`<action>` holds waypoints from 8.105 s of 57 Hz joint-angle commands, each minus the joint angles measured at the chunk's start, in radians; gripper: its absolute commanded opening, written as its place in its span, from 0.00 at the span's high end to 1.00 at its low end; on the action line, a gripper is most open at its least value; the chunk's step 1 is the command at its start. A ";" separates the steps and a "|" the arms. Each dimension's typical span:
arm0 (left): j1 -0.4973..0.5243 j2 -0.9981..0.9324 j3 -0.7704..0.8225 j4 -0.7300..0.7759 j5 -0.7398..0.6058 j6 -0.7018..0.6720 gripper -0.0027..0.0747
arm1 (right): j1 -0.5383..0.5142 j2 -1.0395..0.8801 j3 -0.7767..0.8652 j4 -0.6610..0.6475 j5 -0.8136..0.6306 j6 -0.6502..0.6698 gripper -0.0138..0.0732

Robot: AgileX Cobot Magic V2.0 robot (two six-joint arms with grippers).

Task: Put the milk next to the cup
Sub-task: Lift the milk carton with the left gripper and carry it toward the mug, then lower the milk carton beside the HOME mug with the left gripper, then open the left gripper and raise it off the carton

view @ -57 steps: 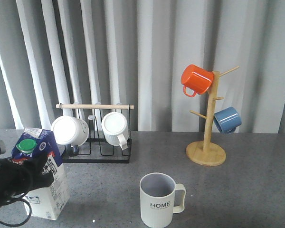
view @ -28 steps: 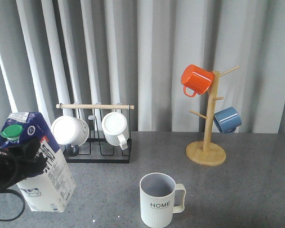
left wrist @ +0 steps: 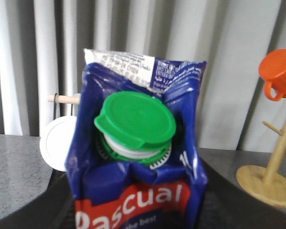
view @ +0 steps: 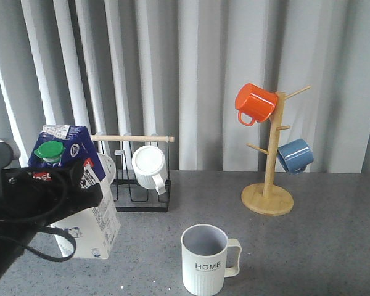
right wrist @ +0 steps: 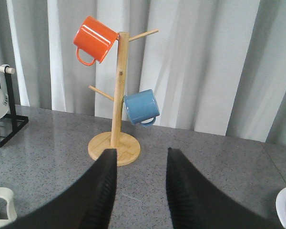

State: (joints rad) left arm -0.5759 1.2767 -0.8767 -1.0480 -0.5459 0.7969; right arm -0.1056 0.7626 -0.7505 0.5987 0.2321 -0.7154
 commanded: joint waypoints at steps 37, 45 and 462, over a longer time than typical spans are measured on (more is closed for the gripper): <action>-0.355 0.283 -0.221 -0.259 -0.565 0.246 0.74 | 0.002 -0.003 -0.027 0.008 -0.057 -0.001 0.54; -0.362 0.330 -0.274 -0.316 -0.595 0.239 0.74 | 0.002 -0.003 -0.027 0.008 -0.057 -0.001 0.54; -0.361 -0.410 -0.298 -0.379 -0.533 0.734 0.98 | 0.002 -0.003 -0.027 0.008 -0.057 -0.001 0.54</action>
State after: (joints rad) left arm -0.9330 0.8580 -1.1493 -1.4500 -1.0956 1.5265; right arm -0.1056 0.7626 -0.7505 0.5987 0.2321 -0.7154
